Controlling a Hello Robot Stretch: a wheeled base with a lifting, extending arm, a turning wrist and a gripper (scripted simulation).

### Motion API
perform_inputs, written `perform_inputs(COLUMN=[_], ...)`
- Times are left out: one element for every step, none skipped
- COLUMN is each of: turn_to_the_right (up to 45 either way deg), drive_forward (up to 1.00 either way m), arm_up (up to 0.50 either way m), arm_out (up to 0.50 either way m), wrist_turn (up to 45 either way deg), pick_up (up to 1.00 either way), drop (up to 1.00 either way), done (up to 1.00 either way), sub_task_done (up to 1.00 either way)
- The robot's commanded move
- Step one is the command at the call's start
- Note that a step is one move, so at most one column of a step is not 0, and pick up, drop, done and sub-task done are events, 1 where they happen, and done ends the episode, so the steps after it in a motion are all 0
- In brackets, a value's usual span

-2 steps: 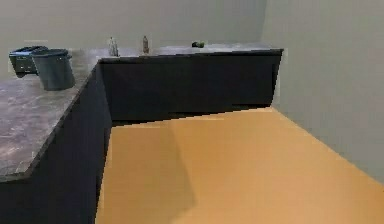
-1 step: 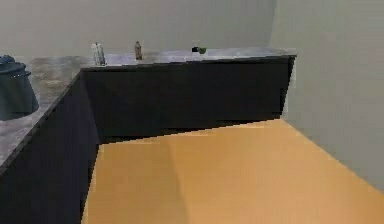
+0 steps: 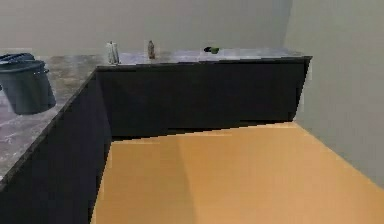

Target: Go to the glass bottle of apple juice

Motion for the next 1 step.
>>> perform_inputs(turn_to_the_right=[0.0], drive_forward=[0.10], arm_up=[0.00], arm_out=[0.00], wrist_turn=[0.0], pick_up=[0.00], drop=[0.00], done=[0.00], sub_task_done=[0.00])
